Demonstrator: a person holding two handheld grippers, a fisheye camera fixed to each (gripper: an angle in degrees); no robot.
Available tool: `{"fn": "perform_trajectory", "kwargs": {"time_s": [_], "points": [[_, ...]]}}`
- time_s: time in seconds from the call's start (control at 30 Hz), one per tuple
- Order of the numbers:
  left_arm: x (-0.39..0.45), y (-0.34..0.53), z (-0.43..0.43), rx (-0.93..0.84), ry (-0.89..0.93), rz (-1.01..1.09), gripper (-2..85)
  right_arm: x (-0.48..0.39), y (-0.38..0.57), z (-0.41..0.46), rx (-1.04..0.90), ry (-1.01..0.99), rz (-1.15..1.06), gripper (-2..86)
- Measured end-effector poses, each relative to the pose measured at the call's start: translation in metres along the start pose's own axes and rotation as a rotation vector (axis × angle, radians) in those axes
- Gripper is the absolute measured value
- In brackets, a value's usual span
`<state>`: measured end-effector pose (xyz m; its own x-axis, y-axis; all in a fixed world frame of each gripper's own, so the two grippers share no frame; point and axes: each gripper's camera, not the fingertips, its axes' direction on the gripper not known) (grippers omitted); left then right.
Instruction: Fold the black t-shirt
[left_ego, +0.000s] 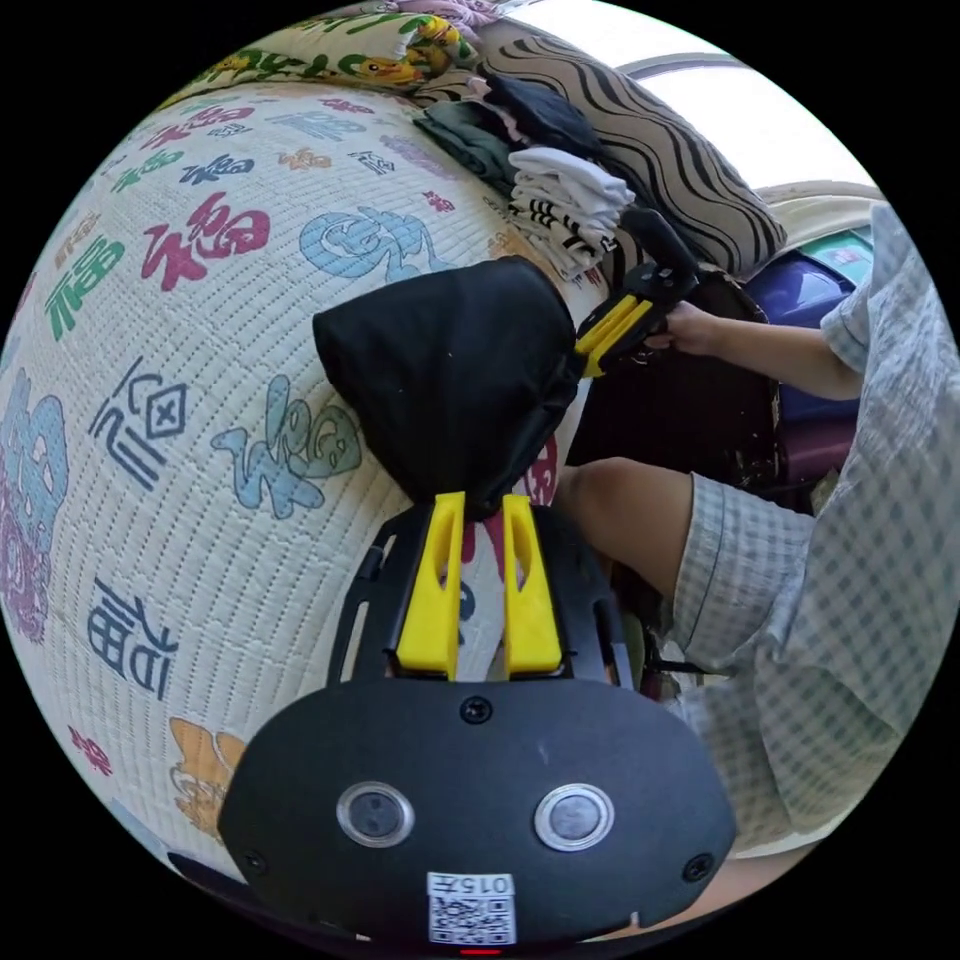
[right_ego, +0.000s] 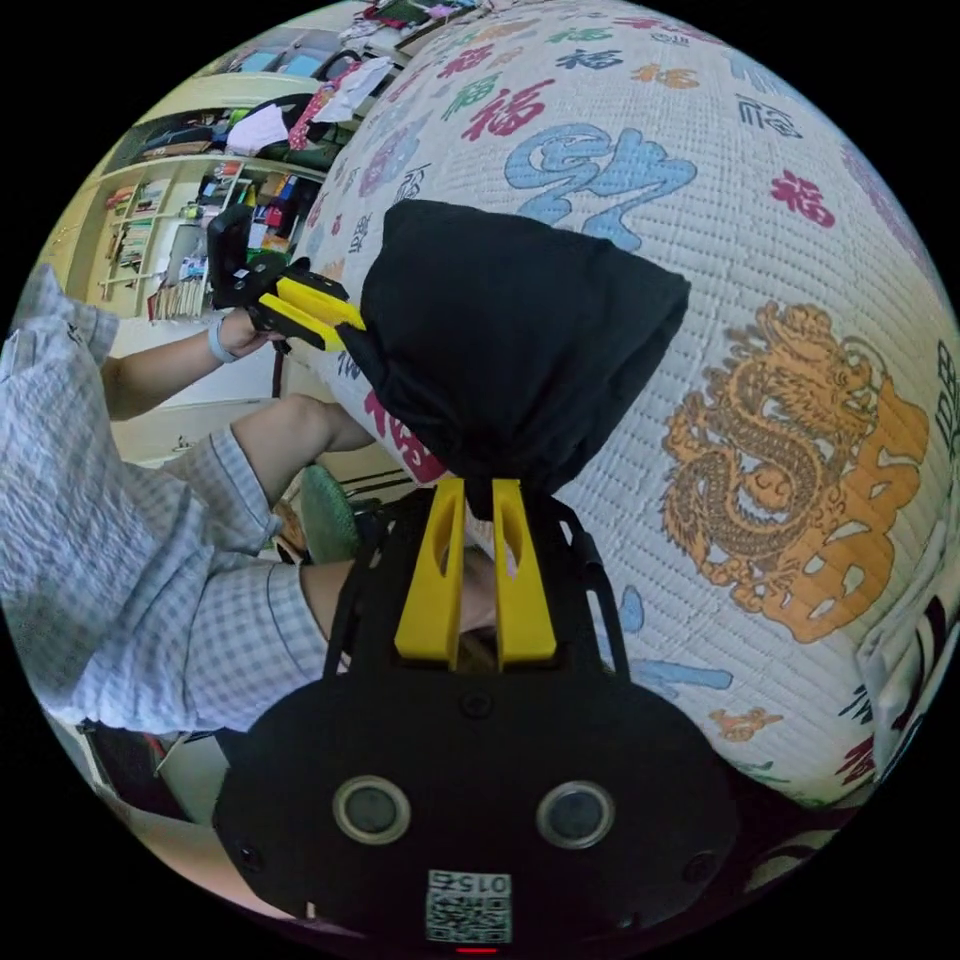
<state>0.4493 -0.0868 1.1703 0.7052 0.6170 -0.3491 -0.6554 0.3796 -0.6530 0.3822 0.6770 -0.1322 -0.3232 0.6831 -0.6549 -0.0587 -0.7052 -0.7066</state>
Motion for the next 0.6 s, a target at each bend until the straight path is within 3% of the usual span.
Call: {"fn": "perform_trajectory", "kwargs": {"time_s": [0.13, 0.2, 0.3, 0.37, 0.6], "points": [[-0.008, 0.035, -0.011, -0.123, -0.025, -0.017, 5.6, -0.004, 0.026, 0.001, -0.072, 0.037, 0.11, 6.0], [-0.017, 0.049, -0.034, 0.005, 0.031, -0.069, 5.2, -0.011, 0.036, -0.008, -0.04, 0.042, 0.14, 4.9], [-0.025, 0.047, -0.036, 0.192, 0.084, -0.079, 5.3, -0.035, 0.03, -0.031, 0.168, 0.01, 0.118, 2.3], [-0.033, 0.041, -0.017, 0.212, 0.089, -0.085, 5.2, -0.046, 0.006, -0.026, 0.288, -0.05, 0.08, 0.6], [-0.107, 0.098, 0.051, 0.107, 0.085, -0.231, -0.4, -0.033, -0.031, 0.047, 0.155, -0.025, 0.109, -0.5]]}}
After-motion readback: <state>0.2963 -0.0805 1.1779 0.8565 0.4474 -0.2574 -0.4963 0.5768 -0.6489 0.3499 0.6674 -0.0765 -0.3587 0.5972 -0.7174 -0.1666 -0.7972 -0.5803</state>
